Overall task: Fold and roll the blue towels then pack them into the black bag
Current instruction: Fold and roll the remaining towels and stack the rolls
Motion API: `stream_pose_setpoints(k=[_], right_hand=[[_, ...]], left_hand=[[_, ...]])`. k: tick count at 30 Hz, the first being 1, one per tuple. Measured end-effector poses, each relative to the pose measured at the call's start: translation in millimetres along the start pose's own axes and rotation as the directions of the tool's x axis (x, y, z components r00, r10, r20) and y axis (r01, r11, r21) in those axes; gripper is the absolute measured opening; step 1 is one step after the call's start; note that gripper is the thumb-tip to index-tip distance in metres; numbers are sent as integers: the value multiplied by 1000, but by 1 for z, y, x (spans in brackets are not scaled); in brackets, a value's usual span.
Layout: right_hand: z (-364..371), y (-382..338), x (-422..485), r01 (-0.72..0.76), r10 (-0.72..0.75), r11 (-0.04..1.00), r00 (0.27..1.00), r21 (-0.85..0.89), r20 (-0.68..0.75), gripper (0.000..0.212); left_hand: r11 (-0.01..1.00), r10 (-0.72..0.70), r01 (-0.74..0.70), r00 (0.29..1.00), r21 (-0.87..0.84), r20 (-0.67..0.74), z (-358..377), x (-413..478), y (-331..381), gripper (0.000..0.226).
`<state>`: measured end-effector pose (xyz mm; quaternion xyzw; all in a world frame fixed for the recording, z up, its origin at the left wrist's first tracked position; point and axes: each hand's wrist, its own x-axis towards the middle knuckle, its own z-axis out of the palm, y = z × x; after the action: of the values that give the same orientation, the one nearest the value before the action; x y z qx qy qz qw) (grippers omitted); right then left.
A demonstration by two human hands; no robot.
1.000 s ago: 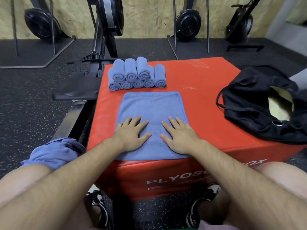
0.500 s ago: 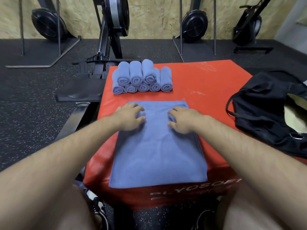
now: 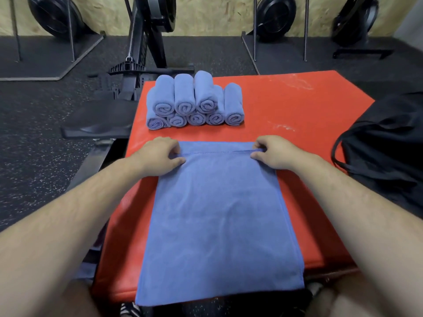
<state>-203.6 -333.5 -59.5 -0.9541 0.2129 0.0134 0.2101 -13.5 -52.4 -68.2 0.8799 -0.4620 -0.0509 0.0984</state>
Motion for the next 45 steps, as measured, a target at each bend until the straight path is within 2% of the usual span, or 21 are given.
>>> stream_pose_setpoints(k=[5, 9, 12, 15, 18, 22, 26, 29, 31, 35, 36, 40, 45], right_hand=[[-9, 15, -3, 1, 4, 990, 999, 139, -41, 10], [-7, 17, -2, -50, 68, 983, 993, 179, -100, 13], [-3, 16, 3, -95, 120, 984, 979, 152, -163, 14], [2, 12, 9, -143, 166, 983, 963, 117, -213, 13], [8, 7, 15, -141, 148, 989, 961, 44, -235, 14], [10, 3, 18, -131, 124, 991, 977, -29, -173, 28], [14, 4, 18, -127, 125, 992, 984, -9, -125, 22], [15, 2, 15, -101, 94, 994, 983, -38, -155, 20], [9, 1, 12, -65, 66, 998, 982, 12, -175, 16], [-9, -1, 1, -8, 57, 978, 972, 210, -227, 10], [-12, -1, -3, 10, 47, 974, 967, 226, -248, 9], [-27, 0, -17, 54, 35, 960, 950, 275, -310, 12], [-52, -4, -41, 95, 41, 925, 938, 367, -344, 21]], left_hand=[[996, -37, 37, 999, -83, 4, -3, -3, -8, 8], [956, -168, 141, 982, -257, -88, -6, 0, -5, 3], [936, -250, 203, 959, -289, -137, -3, 8, -2, 6], [930, -294, 228, 933, -290, -210, 3, 18, -2, 7], [931, -302, 235, 925, -279, -228, 10, 25, -1, 8], [966, -207, 163, 954, -203, -217, 17, 26, -1, 9], [986, -113, 76, 959, -146, -262, 17, 22, -5, 7], [992, -127, 120, 963, -44, -237, 14, 19, 1, 8], [989, -147, 142, 961, -40, -235, 10, 17, 3, 8], [975, -155, 120, 969, -187, -191, 1, 13, 3, 6], [967, -155, 110, 970, -231, -187, -2, 12, 2, 4], [925, -195, 98, 952, -368, -237, -21, 4, 5, 17], [868, -276, 108, 916, -484, -291, -53, -17, 13, 6]])
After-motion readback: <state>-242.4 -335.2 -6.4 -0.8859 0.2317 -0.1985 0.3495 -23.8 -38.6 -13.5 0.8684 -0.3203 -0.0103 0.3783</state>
